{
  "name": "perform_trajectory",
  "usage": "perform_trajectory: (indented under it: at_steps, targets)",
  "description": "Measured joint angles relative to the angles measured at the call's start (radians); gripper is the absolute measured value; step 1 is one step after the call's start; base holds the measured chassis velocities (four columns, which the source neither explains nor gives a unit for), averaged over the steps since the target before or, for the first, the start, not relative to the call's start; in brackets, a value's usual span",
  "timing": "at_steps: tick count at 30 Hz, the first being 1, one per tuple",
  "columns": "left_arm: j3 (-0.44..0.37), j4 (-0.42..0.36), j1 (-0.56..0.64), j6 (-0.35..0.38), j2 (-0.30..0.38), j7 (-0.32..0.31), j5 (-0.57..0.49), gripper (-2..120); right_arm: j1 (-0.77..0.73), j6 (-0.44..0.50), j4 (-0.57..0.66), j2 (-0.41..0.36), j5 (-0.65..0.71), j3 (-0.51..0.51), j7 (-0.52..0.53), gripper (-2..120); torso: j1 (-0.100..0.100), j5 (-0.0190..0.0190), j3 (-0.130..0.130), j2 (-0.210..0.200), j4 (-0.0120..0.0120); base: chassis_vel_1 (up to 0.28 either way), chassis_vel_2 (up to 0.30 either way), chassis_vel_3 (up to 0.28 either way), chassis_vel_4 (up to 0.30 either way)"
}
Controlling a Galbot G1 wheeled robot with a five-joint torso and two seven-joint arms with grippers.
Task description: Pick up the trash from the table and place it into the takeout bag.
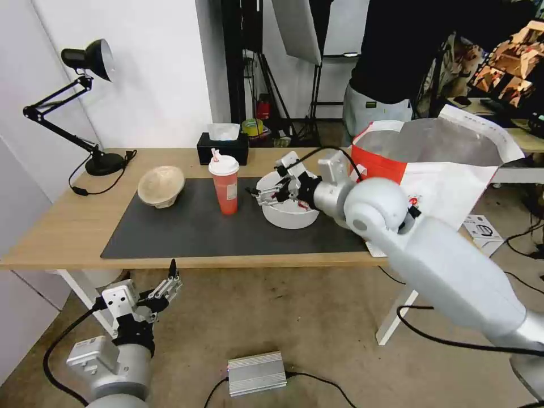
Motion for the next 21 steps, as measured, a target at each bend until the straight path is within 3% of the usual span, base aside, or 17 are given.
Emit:
perform_trajectory:
  at_steps: [21]
  targets:
    - [0.006, 0.018, -0.013, -0.001, -0.004, 0.0, 0.003, 100, 0.145, 0.003, -0.187, 0.02, -0.035, -0.153, -0.024, 100, 0.0, 0.0003, 0.0, 0.0, -0.0001, 0.0, 0.0, 0.0, 0.0]
